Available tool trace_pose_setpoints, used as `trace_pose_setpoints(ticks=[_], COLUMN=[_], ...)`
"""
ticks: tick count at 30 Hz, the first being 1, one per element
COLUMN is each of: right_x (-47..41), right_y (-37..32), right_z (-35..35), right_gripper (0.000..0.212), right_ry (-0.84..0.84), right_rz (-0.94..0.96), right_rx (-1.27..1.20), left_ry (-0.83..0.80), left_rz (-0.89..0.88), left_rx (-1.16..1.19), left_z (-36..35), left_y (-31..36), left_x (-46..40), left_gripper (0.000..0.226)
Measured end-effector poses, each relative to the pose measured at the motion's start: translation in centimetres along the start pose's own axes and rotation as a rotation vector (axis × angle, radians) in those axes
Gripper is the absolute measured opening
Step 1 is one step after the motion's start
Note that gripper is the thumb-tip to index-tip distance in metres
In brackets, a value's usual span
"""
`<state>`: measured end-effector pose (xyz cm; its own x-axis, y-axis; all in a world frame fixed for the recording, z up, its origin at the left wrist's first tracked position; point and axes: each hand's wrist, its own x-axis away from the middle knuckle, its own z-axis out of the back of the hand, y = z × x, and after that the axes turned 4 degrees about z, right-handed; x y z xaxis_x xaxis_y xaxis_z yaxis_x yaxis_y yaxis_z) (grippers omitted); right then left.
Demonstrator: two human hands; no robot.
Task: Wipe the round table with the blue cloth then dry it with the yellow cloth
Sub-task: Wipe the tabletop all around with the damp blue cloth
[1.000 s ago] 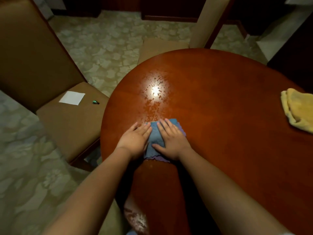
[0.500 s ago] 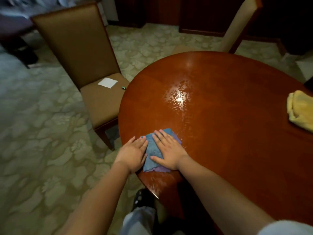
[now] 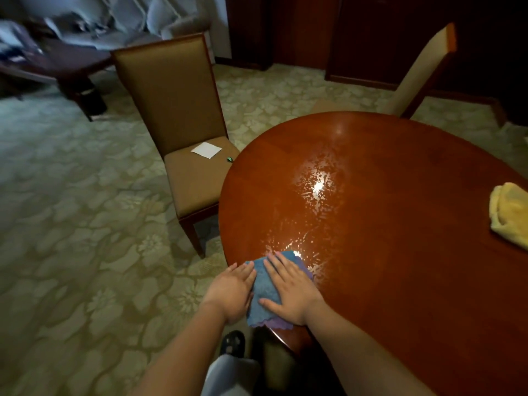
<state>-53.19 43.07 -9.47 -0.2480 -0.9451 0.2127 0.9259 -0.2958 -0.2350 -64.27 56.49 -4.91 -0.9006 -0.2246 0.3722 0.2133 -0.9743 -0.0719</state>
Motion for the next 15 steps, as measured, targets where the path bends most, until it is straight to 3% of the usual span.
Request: trace_pose_setpoints(ticks=[8, 15], right_x=[-8.1, -15.9], right_y=[5.3, 13.5], right_z=[2.5, 6.6], right_gripper=[0.105, 0.109], right_ry=[0.056, 0.155], right_rz=[-0.055, -0.308], right_rx=[-0.045, -0.104], left_ry=[0.008, 0.030], left_rz=[-0.027, -0.229], left_rx=[-0.023, -0.103], left_z=[2.6, 8.1], left_y=[-4.8, -9.0], left_x=[-9.1, -23.9], left_gripper=[0.059, 0.059])
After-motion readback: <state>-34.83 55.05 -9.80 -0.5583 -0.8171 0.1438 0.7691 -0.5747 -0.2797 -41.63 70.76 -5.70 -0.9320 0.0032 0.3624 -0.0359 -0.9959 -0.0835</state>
